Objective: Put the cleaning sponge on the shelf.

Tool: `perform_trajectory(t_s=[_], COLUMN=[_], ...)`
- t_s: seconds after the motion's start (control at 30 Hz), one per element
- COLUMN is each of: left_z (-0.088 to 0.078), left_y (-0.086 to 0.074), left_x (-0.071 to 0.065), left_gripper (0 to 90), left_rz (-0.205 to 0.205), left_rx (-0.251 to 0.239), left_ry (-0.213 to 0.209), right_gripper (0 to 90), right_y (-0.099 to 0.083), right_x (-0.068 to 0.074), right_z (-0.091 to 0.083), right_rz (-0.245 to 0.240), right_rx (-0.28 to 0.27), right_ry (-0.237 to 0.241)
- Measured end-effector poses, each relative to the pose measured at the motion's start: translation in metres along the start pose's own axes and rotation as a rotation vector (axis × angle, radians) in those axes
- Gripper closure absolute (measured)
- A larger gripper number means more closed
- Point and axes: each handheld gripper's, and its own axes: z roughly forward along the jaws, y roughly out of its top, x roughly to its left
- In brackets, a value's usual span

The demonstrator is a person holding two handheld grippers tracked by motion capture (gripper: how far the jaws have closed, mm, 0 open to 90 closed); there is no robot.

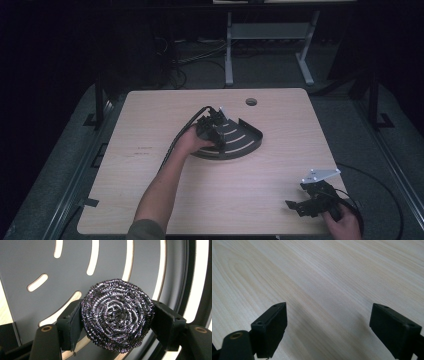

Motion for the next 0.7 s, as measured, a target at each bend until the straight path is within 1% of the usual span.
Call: perform_trajectory(t_s=[0.43,0.5,0.53,0.63,0.7], left_z=[0.0,-0.001,-0.003,-0.005,-0.01], left_y=[0.0,0.0,-0.001,-0.001,-0.001], left_x=[0.001,0.001,0.001,0.001,-0.001], left_gripper=[28.1,27.3,26.6,26.0,25.7], left_rz=[-0.002,-0.003,-0.003,0.0,0.007], left_rx=[0.0,-0.004,-0.008,-0.012,-0.019], left_ry=[0.004,0.005,0.012,0.012,0.024], right_gripper=[14.3,14.4,14.4,14.3,14.3], right_y=[0.0,0.0,0.0,0.0,0.0], right_x=[0.0,0.0,0.0,0.0,0.0], right_z=[0.0,0.0,0.0,0.0,0.0], right_rz=[-0.001,-0.002,-0.001,-0.001,0.0], right_rx=[-0.001,-0.001,0.0,0.0,-0.001], right_ry=[0.002,0.002,0.001,0.001,0.001])
